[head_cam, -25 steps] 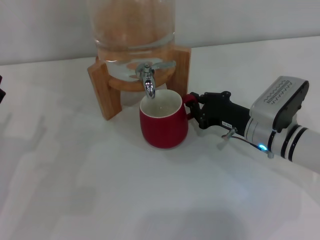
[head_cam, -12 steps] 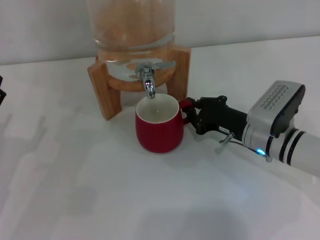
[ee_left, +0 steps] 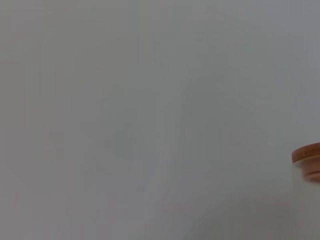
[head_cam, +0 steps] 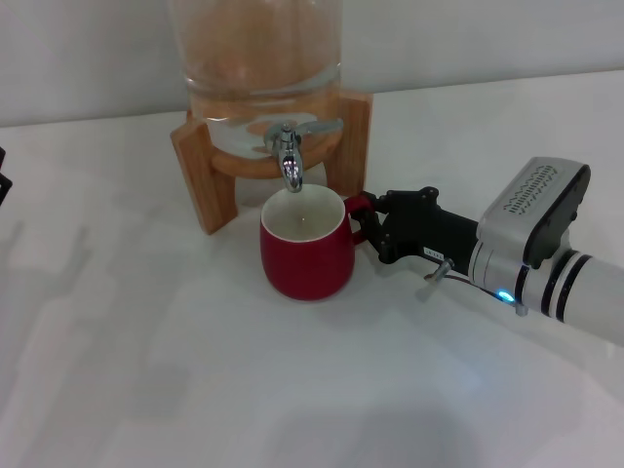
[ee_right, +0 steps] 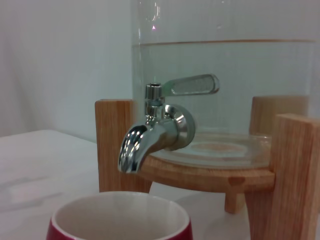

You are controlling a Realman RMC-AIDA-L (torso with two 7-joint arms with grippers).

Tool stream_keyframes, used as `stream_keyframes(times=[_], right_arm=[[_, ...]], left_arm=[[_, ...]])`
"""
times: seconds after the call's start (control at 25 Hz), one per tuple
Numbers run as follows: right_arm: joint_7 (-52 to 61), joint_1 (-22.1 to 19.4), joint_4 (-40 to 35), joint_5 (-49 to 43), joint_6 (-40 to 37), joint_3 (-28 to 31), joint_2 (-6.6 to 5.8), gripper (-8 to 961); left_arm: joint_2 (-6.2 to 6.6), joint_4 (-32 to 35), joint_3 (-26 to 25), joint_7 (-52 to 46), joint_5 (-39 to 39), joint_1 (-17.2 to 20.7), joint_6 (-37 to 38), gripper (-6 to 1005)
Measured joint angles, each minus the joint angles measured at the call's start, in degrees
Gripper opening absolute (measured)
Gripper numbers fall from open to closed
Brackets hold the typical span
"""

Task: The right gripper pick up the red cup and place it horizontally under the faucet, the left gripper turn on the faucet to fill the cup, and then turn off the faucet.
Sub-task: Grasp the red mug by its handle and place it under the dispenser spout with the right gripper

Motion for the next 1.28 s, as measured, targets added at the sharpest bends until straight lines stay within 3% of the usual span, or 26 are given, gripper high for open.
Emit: stream_keyframes(times=[0.96, 1.28], right_arm=[[0.00, 0.09, -0.10, -1.32, 1.77, 0.62, 0.03, 276], [0.09, 0.30, -0.31, -1.02, 2.34, 0.75, 0.12, 278]], left_arm=[[0.00, 0.27, 0.74, 0.00, 0.15, 0.13, 0.18, 880], [0.00, 0.35, 0.79, 0.00, 0.14, 0.09, 0.18, 880]])
